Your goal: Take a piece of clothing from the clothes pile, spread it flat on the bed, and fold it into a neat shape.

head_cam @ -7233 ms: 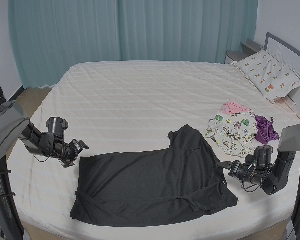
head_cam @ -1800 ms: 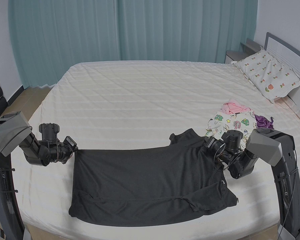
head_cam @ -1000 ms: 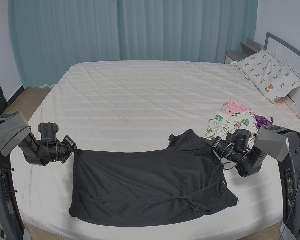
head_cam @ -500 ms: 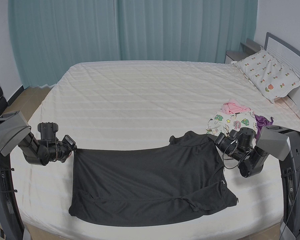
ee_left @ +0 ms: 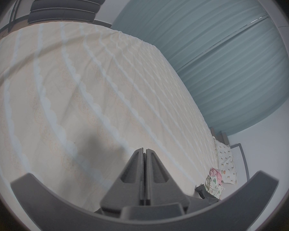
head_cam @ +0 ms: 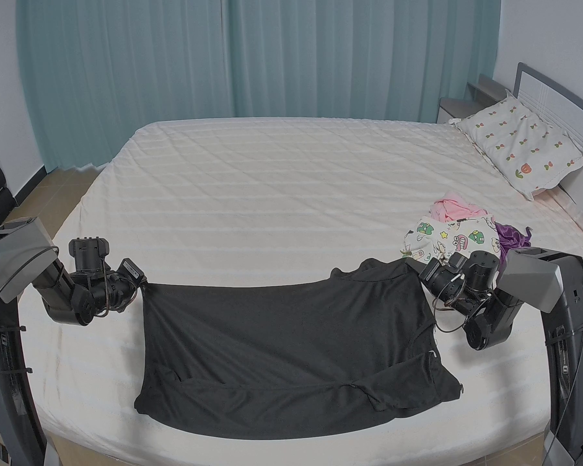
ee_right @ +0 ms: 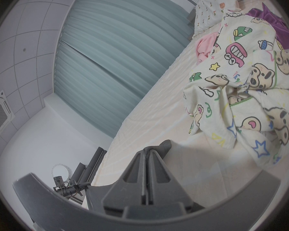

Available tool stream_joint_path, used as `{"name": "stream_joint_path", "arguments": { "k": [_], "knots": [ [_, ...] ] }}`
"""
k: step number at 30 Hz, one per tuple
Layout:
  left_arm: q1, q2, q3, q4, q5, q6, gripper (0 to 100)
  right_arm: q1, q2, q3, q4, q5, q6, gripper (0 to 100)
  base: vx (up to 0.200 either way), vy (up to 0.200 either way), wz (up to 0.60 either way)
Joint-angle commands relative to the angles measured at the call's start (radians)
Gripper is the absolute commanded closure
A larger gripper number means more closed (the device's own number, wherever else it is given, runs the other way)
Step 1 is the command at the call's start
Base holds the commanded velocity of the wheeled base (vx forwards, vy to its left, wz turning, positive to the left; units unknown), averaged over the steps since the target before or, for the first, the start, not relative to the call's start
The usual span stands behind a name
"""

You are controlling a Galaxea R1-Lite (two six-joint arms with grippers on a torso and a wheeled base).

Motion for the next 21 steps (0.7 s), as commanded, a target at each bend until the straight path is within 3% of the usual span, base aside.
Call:
{"name": "stream_joint_path", "arguments": {
  "k": [1,8,14,21],
  "knots": [
    [0.001,-0.015,0.025,-0.003,-0.004,0.003,100,-0.003,-0.024,0.042,-0.001,0.02,0.0,100,0.0,0.0,0.0],
    [-0.002,-0.078,0.058,0.005,-0.018,0.02,100,-0.063,-0.115,0.186,-0.018,0.12,-0.005,100,0.0,0.0,0.0],
    [0.005,-0.083,0.08,0.007,-0.018,0.08,100,-0.078,-0.153,0.252,-0.044,0.132,-0.016,100,0.0,0.0,0.0],
    [0.027,-0.083,0.092,0.008,-0.018,0.087,100,-0.092,-0.168,0.28,-0.046,0.154,-0.042,100,0.0,0.0,0.0]
  ]
}}
